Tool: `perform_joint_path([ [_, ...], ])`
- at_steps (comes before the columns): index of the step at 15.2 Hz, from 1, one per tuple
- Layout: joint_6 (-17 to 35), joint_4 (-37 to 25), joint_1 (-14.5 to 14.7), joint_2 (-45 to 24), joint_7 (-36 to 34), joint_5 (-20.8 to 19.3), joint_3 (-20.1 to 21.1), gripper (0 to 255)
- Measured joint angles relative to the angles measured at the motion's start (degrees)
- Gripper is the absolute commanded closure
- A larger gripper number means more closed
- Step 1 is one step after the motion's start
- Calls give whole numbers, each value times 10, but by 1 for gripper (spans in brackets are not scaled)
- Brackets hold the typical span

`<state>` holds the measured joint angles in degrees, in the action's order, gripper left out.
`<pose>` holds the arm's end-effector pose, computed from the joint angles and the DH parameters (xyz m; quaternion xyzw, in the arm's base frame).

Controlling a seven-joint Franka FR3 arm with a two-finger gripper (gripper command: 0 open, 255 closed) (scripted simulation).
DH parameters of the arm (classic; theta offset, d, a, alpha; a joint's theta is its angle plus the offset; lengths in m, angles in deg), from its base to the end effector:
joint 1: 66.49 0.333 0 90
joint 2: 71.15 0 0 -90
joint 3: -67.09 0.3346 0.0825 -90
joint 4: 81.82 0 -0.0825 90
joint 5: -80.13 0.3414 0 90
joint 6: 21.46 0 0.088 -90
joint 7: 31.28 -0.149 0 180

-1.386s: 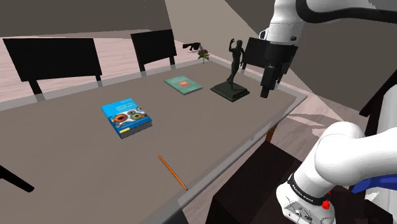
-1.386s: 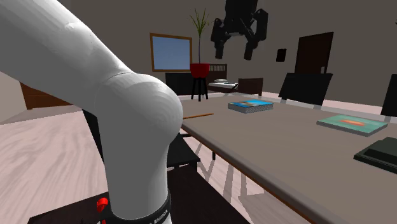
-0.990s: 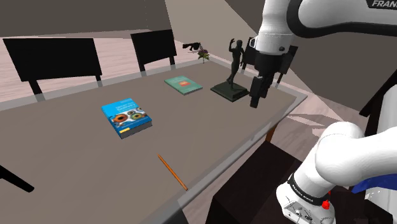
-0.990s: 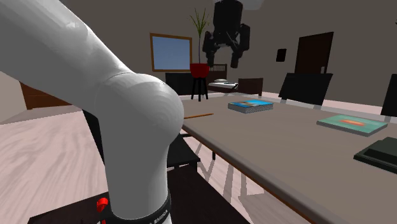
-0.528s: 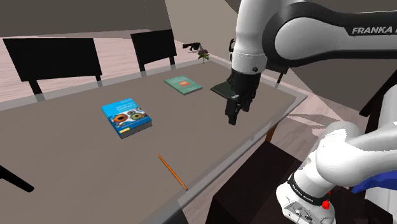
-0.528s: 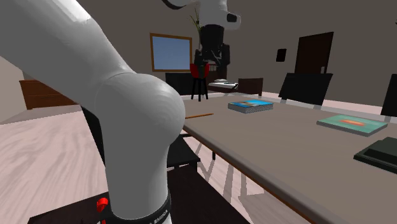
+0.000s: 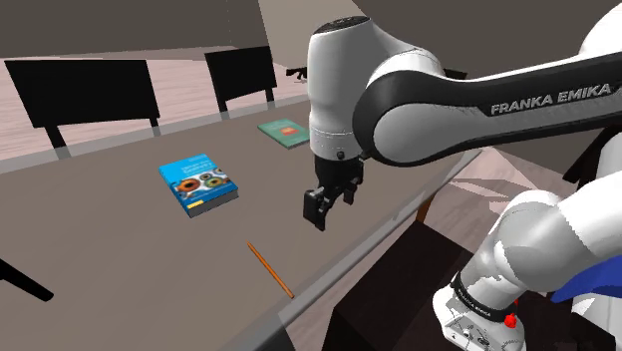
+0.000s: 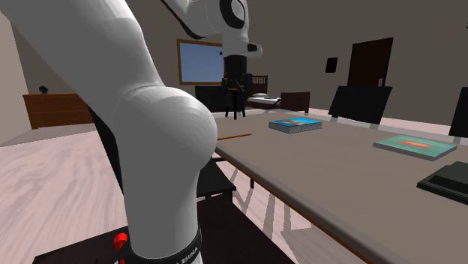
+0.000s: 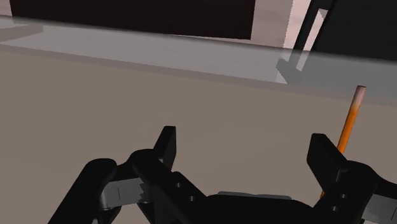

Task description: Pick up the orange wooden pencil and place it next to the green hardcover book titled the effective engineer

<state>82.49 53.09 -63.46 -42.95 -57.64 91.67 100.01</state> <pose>0.2682 0.2434 0.4616 0.9978 0.0183 -0.0305 0.0557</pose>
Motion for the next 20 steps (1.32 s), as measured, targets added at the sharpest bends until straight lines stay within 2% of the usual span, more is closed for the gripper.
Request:
perform_joint_path([
  [5,47,-52,-25,-111,-113,-51,90,0],
  [8,63,-99,-41,-202,-199,-115,143,0],
  [10,69,-131,-39,-274,-267,-172,171,0],
  [13,62,-179,-17,-366,-347,-252,179,0],
  [20,104,-156,-7,-403,-379,-289,168,0],
])
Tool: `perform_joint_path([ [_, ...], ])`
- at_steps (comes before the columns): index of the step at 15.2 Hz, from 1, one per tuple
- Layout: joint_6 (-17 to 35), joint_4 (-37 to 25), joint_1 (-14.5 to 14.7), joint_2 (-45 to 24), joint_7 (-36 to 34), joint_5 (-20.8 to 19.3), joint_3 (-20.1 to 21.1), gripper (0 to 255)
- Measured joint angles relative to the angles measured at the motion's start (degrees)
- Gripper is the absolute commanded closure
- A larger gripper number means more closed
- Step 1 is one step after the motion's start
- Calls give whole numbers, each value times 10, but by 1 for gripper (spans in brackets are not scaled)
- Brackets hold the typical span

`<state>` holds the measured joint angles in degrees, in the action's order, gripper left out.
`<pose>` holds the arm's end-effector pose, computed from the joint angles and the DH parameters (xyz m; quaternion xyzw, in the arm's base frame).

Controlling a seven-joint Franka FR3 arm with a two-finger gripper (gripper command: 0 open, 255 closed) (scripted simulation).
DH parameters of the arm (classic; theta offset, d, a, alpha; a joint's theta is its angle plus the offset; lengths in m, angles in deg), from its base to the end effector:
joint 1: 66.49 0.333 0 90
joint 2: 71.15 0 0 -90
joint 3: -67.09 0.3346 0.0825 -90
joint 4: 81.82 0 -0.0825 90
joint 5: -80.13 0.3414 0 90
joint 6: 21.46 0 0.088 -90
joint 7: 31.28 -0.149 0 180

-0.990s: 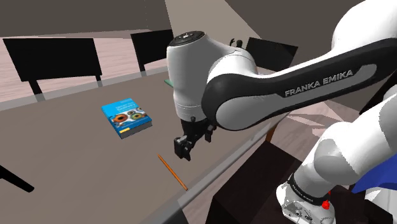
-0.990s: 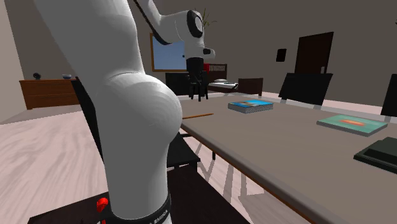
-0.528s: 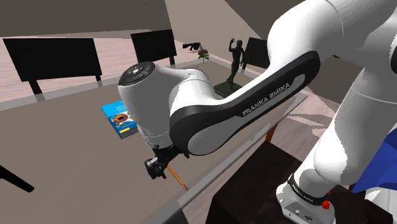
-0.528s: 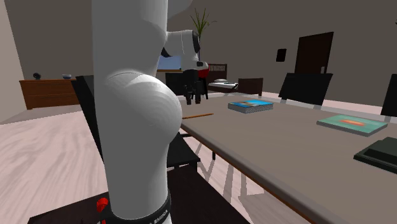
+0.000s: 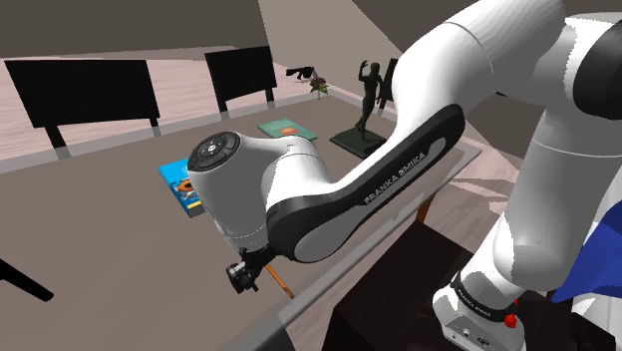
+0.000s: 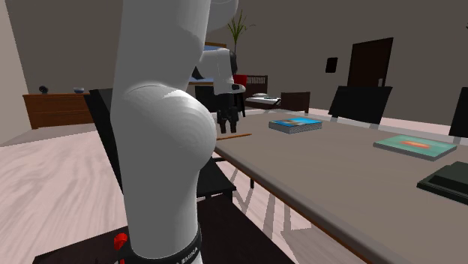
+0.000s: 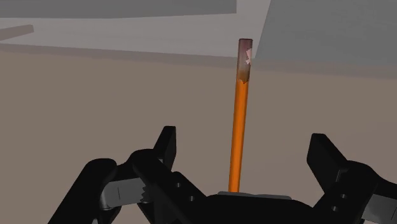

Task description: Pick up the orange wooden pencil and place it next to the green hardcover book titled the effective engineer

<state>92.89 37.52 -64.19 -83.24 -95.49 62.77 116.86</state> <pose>0.3398 0.3746 0.3461 0.9930 -0.0247 -0.0128 0.1151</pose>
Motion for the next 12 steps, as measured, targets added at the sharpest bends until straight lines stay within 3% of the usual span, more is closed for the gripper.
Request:
perform_joint_path([
  [7,7,6,-1,-1,-1,-2,-1,0],
  [8,7,6,-1,-1,-1,-2,-1,255],
  [12,7,6,-1,-1,-1,-2,-1,255],
])
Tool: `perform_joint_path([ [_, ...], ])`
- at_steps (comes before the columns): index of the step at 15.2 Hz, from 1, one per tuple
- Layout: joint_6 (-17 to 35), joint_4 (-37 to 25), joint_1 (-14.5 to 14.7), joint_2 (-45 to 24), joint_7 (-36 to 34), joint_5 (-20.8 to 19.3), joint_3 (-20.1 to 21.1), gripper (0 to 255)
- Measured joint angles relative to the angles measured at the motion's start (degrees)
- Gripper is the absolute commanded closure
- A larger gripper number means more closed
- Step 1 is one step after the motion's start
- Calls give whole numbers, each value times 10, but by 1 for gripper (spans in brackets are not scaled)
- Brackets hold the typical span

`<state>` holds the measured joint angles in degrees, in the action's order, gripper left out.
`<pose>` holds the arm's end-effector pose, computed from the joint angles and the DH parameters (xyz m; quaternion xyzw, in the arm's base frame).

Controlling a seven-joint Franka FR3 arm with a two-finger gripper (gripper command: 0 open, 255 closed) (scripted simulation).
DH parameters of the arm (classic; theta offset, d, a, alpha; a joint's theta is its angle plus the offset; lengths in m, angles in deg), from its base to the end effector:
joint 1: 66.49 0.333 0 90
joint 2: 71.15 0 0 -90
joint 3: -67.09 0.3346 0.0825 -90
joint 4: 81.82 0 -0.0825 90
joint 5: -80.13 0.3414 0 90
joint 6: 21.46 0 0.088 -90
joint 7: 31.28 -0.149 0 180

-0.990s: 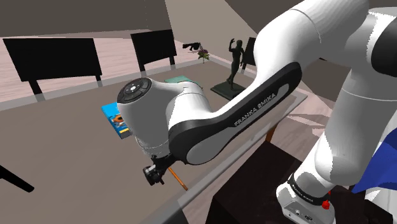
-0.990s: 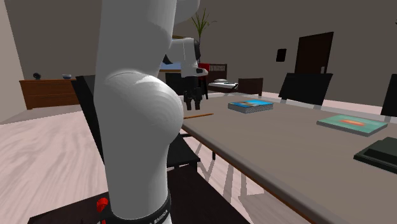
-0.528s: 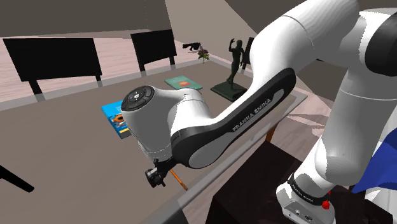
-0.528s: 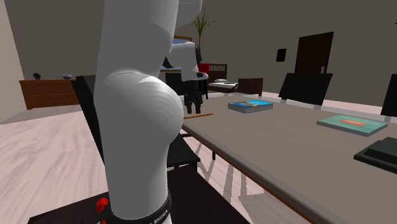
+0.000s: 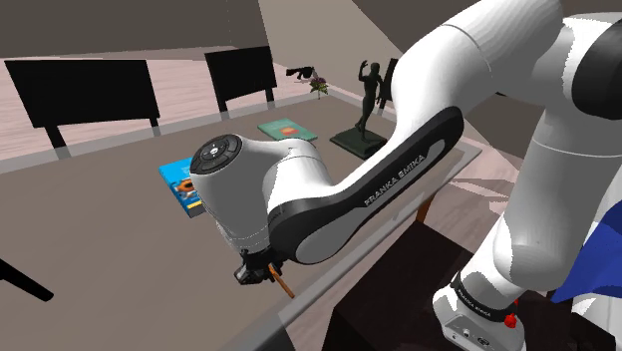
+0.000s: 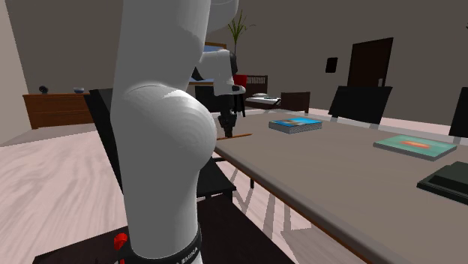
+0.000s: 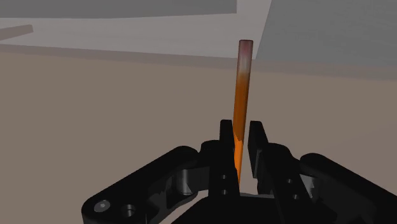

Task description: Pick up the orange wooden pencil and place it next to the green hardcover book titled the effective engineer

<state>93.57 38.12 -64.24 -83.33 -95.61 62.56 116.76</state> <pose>0.3395 0.3732 0.3422 0.9930 -0.0247 -0.0125 0.1149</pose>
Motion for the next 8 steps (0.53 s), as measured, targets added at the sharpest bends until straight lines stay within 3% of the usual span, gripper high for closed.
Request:
perform_joint_path([
  [8,-7,-4,-2,6,5,6,2,255],
])
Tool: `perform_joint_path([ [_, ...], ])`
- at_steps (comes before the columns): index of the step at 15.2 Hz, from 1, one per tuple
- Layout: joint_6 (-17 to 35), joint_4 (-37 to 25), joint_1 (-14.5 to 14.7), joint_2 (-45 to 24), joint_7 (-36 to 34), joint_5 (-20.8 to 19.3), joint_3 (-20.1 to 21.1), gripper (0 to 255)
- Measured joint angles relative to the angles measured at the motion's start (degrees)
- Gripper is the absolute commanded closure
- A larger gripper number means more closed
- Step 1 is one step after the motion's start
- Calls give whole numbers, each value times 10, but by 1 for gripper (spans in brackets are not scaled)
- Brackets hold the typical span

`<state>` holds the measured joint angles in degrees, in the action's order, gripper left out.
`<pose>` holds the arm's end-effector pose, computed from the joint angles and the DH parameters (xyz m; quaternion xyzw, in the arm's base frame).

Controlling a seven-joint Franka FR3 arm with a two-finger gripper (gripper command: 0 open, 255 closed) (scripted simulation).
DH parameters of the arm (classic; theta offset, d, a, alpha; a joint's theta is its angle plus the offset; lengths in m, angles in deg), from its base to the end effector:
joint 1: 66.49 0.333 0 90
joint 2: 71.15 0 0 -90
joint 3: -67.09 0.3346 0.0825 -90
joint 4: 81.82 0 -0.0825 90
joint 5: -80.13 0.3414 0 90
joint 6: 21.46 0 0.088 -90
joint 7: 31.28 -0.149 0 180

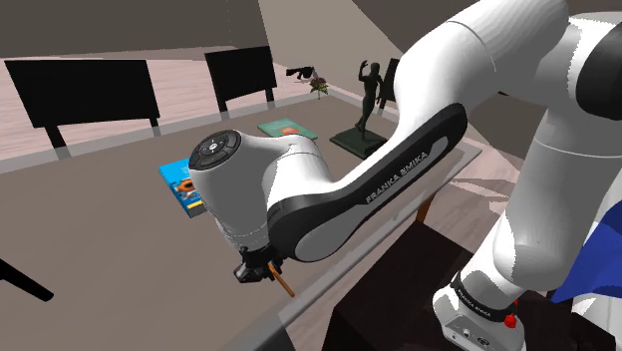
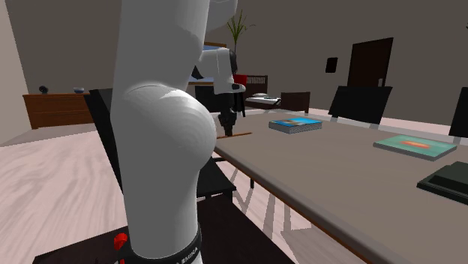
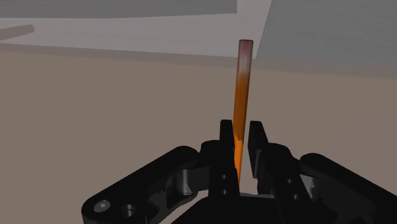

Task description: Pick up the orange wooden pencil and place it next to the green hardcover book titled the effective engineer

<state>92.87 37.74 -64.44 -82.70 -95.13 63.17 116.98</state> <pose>0.3390 0.3733 0.3481 0.9930 -0.0247 -0.0125 0.1147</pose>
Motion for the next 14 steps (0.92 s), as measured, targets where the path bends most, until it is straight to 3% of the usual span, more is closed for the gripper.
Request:
perform_joint_path([
  [14,-90,-55,-17,65,51,60,13,255],
])
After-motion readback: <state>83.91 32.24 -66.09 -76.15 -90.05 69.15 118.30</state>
